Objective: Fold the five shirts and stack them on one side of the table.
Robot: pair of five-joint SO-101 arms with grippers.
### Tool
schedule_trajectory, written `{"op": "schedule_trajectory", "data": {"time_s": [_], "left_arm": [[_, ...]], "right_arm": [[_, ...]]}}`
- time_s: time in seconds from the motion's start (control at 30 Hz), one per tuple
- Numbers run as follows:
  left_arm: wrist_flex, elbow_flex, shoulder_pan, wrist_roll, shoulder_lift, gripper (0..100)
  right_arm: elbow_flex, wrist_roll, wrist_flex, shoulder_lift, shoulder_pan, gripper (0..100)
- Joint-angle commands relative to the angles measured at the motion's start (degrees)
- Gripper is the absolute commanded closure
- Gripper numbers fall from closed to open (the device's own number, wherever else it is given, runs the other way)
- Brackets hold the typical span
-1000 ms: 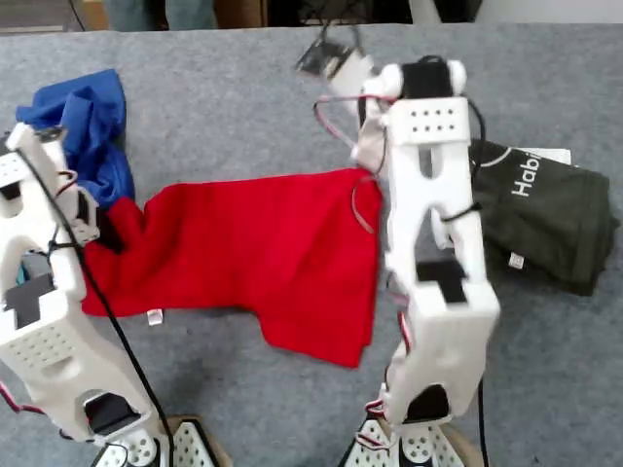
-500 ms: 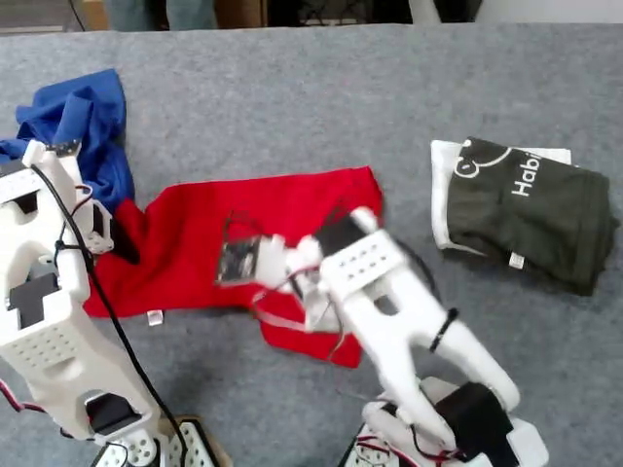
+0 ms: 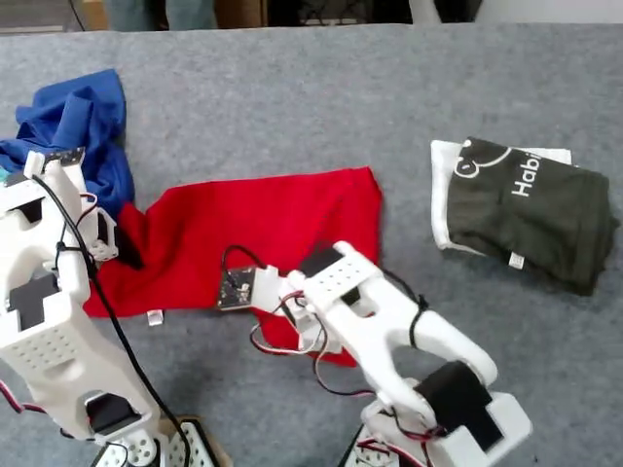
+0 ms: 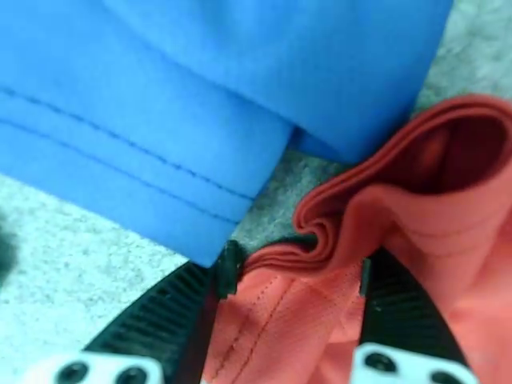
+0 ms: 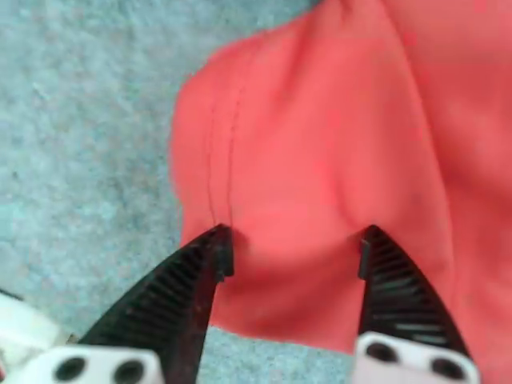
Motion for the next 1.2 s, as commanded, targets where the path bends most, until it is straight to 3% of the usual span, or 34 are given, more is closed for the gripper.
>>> {"op": "schedule_trajectory", "data": {"time_s": [0.0,0.13,0.3,0.43,0.77,0.97,1.1,1.17], "left_arm": [[-0.53,0.13,0.13,0.09,-1.93,74],[-0.53,0.13,0.13,0.09,-1.93,74],[-2.81,1.36,0.13,0.00,-1.93,74],[-5.98,3.03,0.13,0.00,-1.93,74],[-6.24,2.95,0.48,0.00,-1.85,74],[-6.77,2.95,0.57,0.00,-1.85,74],[-6.95,3.03,0.57,0.00,-1.85,74],[-6.95,3.03,0.57,0.00,-1.85,74]], "right_arm": [[1.27,-0.26,-2.81,4.79,-0.35,73.4],[0.92,-0.35,-4.13,6.29,0.53,76.1],[-1.19,-0.09,-8.44,6.46,8.44,97.8],[-6.29,-0.09,-8.53,6.46,13.54,97.2],[-32.57,0.18,12.84,11.82,14.59,98.5],[-58.77,0.79,28.66,28.62,14.59,98.5],[-79.52,8.09,39.30,42.51,14.59,98.5],[-87.78,9.49,39.12,48.40,14.95,98.5]]}}
